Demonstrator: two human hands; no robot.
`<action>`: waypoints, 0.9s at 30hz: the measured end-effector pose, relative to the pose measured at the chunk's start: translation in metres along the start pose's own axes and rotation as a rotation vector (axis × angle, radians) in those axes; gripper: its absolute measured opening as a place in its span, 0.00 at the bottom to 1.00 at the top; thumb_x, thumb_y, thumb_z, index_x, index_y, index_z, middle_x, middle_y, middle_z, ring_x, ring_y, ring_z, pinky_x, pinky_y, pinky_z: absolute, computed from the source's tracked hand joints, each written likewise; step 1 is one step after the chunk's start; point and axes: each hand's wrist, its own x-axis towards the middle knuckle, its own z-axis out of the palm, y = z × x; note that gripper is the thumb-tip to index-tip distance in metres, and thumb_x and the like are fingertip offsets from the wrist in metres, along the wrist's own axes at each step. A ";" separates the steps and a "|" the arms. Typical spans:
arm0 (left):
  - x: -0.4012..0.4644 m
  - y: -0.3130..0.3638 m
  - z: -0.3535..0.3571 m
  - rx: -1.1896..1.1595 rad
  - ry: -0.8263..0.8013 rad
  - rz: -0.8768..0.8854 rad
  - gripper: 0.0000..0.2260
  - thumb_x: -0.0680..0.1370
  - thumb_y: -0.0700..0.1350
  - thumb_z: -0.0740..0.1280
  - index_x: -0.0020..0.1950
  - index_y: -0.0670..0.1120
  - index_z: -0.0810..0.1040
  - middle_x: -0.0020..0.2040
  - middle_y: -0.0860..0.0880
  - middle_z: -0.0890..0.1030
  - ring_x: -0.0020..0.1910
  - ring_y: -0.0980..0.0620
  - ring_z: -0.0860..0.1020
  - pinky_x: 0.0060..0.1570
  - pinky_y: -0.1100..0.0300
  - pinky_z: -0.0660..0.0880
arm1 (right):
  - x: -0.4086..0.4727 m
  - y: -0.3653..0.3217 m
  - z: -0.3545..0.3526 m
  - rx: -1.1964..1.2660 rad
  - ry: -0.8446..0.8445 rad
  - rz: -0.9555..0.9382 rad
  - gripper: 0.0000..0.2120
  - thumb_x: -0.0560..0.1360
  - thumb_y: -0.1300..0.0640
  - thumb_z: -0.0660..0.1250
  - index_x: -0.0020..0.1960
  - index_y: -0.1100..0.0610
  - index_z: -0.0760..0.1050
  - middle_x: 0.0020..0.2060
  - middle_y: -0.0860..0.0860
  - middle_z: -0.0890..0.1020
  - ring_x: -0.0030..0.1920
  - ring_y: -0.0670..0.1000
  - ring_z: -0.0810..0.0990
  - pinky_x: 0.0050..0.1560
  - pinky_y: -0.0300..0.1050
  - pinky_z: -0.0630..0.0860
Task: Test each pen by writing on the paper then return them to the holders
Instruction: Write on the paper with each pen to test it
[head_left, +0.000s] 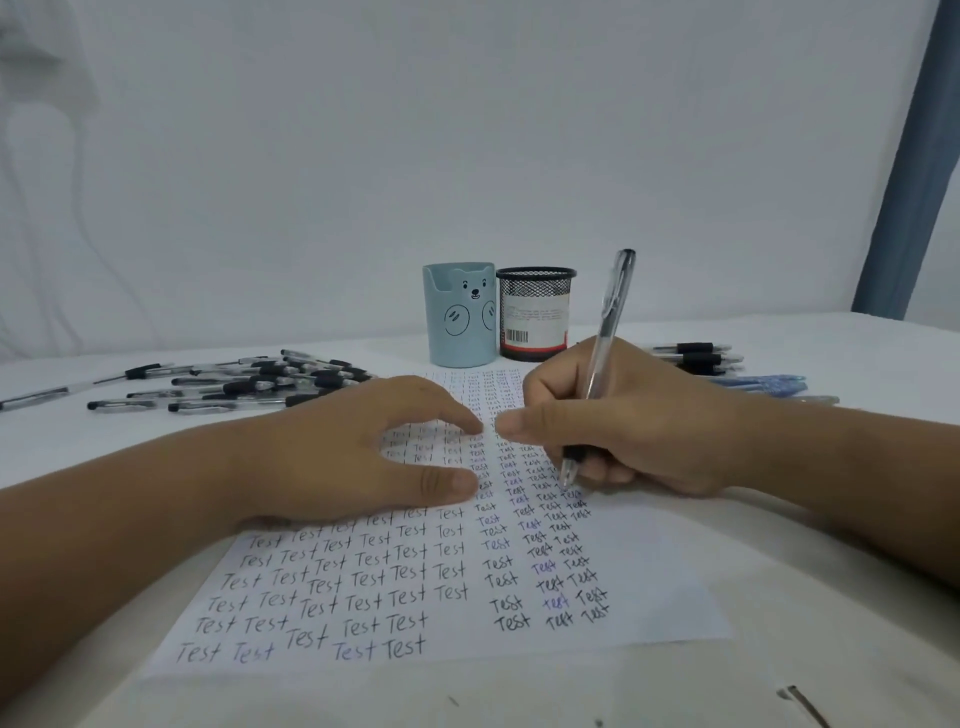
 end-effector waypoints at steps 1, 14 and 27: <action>0.000 0.000 0.000 -0.001 -0.003 -0.003 0.28 0.67 0.76 0.66 0.65 0.72 0.71 0.65 0.74 0.70 0.68 0.71 0.67 0.73 0.53 0.64 | -0.001 -0.002 0.001 -0.031 0.009 -0.001 0.21 0.67 0.49 0.74 0.30 0.61 0.68 0.26 0.57 0.70 0.21 0.49 0.66 0.21 0.37 0.60; 0.002 -0.010 0.009 -0.014 0.090 0.030 0.25 0.69 0.69 0.72 0.65 0.67 0.75 0.65 0.68 0.75 0.66 0.67 0.71 0.59 0.75 0.65 | -0.003 0.004 0.002 -0.299 0.032 -0.056 0.16 0.66 0.66 0.69 0.26 0.58 0.64 0.24 0.62 0.66 0.25 0.51 0.68 0.28 0.42 0.66; 0.001 -0.004 -0.003 0.038 -0.032 -0.018 0.31 0.62 0.79 0.64 0.65 0.76 0.70 0.67 0.75 0.68 0.70 0.69 0.65 0.75 0.52 0.62 | -0.003 0.005 0.002 -0.237 0.004 -0.056 0.20 0.69 0.72 0.68 0.27 0.59 0.62 0.24 0.58 0.64 0.23 0.50 0.65 0.27 0.39 0.64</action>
